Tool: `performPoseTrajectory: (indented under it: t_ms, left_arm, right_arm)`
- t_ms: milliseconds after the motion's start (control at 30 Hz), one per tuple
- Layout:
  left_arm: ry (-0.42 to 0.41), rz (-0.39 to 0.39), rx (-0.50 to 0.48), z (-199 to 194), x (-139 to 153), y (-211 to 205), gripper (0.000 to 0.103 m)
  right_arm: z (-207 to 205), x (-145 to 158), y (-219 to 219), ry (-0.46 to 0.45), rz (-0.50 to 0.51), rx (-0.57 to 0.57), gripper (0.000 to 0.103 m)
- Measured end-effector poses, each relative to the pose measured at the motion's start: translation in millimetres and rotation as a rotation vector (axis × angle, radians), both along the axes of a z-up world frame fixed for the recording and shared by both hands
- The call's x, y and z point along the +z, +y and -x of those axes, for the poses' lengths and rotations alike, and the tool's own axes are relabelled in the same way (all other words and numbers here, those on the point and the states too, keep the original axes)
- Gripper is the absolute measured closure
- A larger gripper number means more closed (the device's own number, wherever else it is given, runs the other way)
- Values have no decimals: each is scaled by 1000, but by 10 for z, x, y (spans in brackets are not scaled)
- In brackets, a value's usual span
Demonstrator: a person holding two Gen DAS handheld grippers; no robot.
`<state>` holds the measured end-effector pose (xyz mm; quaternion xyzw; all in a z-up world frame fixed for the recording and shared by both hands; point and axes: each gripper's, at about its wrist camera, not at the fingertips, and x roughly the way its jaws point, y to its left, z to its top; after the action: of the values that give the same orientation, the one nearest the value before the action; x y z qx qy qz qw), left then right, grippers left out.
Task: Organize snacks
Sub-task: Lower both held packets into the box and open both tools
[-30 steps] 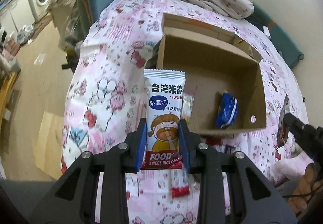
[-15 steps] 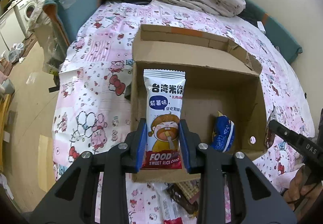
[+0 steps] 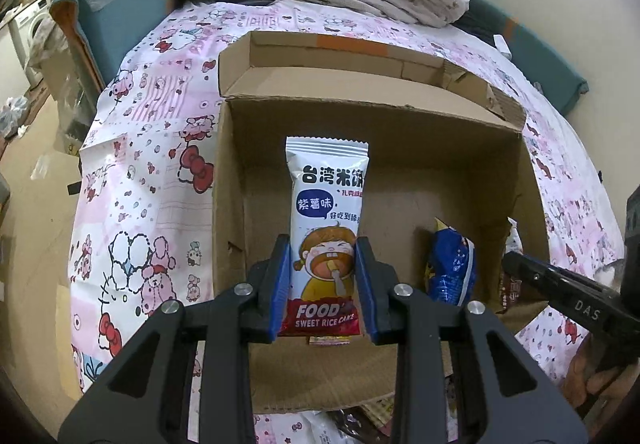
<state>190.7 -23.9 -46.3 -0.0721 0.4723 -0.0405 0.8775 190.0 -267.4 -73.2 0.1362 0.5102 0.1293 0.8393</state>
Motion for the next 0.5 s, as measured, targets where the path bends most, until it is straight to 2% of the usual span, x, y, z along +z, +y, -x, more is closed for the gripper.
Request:
performPoseTrajectory:
  t_ms: [367,500]
  left_arm:
    - [9,0,-15,23,-28,-44,75]
    - [20,-5,-30,25,-45,-87,75]
  right_arm:
    - [-17,-60,54,31,-19,16,87]
    - [-21,-65,43,43,-55,20,83]
